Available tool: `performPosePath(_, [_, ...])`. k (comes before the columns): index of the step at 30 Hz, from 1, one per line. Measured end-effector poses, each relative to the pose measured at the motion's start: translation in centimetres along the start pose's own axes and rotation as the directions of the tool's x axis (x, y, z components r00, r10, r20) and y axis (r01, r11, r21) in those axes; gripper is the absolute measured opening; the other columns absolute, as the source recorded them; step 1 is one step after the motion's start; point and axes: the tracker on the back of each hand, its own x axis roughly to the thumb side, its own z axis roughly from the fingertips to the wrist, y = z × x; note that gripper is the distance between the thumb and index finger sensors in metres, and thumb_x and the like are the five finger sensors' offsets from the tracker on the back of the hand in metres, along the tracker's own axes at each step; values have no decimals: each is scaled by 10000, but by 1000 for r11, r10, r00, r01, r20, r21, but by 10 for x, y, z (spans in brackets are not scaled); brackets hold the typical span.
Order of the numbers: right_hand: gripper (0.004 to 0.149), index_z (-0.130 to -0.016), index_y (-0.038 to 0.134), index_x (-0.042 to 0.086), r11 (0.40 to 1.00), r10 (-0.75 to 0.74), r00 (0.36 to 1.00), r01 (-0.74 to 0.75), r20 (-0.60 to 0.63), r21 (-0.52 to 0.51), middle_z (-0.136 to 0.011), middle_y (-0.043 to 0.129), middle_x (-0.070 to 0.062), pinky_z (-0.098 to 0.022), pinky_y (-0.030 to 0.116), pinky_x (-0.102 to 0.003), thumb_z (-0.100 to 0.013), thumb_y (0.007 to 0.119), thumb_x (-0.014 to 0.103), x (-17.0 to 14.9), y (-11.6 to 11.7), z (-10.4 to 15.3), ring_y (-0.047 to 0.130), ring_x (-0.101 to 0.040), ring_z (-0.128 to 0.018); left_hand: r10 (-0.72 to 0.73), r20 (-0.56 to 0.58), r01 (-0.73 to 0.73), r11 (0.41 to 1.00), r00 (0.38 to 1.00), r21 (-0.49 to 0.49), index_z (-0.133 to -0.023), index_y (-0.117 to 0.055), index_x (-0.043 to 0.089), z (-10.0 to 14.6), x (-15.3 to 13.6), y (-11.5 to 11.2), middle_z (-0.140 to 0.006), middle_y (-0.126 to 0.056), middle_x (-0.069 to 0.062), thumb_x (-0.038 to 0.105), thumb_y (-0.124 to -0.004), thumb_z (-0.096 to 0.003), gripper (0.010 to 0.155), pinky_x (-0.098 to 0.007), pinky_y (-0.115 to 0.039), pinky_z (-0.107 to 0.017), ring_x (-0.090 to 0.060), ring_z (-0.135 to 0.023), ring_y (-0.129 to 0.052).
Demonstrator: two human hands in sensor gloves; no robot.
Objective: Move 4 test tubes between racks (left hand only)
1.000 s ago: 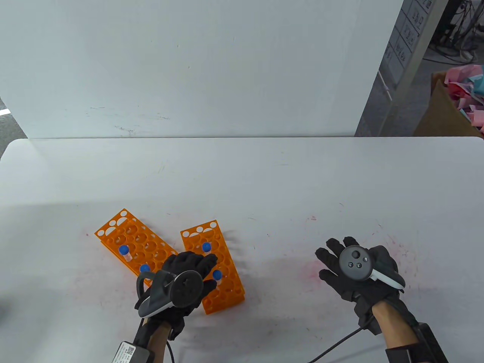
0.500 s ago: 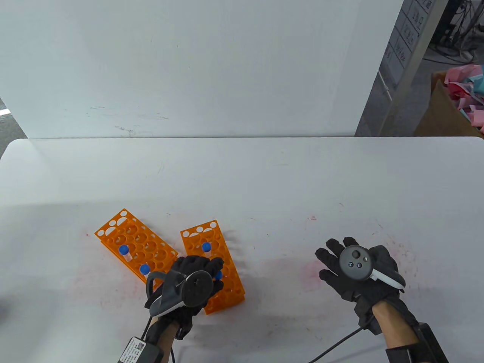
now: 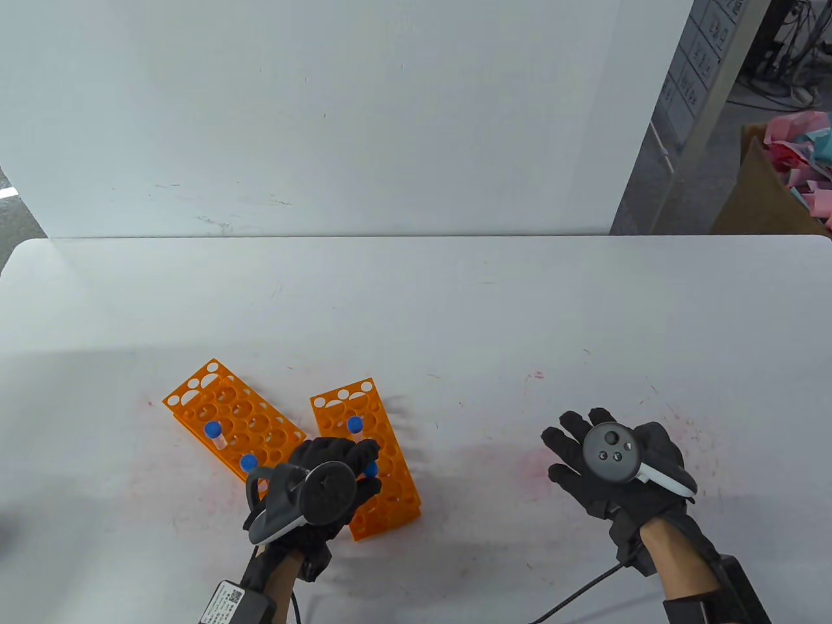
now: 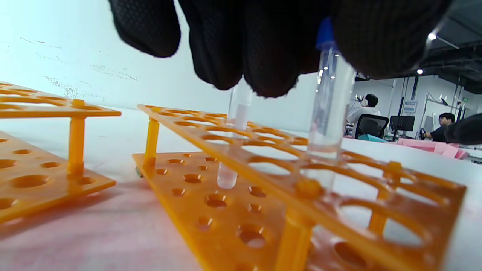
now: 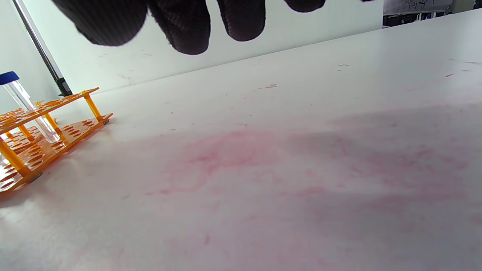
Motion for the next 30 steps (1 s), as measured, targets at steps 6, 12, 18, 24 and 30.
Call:
performPosePath(6, [615, -1092, 472, 271, 1000, 9, 1000, -9, 4, 0, -1198, 346, -127, -658, 322, -778, -542, 578, 524, 2, -1, 1, 245, -538, -1026, 38, -41, -35, 997, 998, 66, -968, -717, 300, 5, -8, 10, -888, -887, 36, 548, -778, -430, 595, -598, -699, -676, -301, -879, -865])
performPosePath(12, [615, -1092, 473, 271, 999, 30, 999, -30, 17, -21, -1198, 346, -125, -657, 323, -779, -541, 578, 524, 6, -4, 3, 245, -540, -1025, 68, -62, -60, 991, 996, 122, -957, -731, 289, 9, -16, 17, -882, -892, 30, 567, -769, -429, 598, -601, -698, -674, -307, -875, -866])
performPosePath(18, [614, -1091, 471, 274, 999, 40, 999, -39, 19, -35, -1198, 340, -126, -658, 322, -779, -541, 578, 524, 7, -4, 3, 243, -539, -1024, 66, -82, -52, 985, 994, 166, -962, -725, 282, 12, -23, 23, -898, -882, 24, 572, -756, -436, 601, -605, -697, -675, -317, -890, -854])
performPosePath(24, [615, -1092, 472, 272, 999, 41, 999, -41, 21, -26, -1199, 340, -127, -658, 321, -779, -541, 578, 525, 7, -4, 3, 240, -539, -1025, 89, -124, -62, 977, 988, 205, -955, -730, 278, 17, -36, 30, -892, -884, 23, 564, -765, -435, 595, -606, -696, -675, -318, -887, -856])
performPosePath(30, [615, -1092, 471, 273, 999, 42, 999, -41, 23, -27, -1199, 340, -126, -658, 322, -779, -541, 578, 525, 8, -4, 3, 241, -539, -1024, 100, -175, -56, 968, 979, 243, -954, -731, 277, 22, -48, 36, -893, -882, 24, 566, -763, -437, 593, -606, -694, -676, -319, -889, -853])
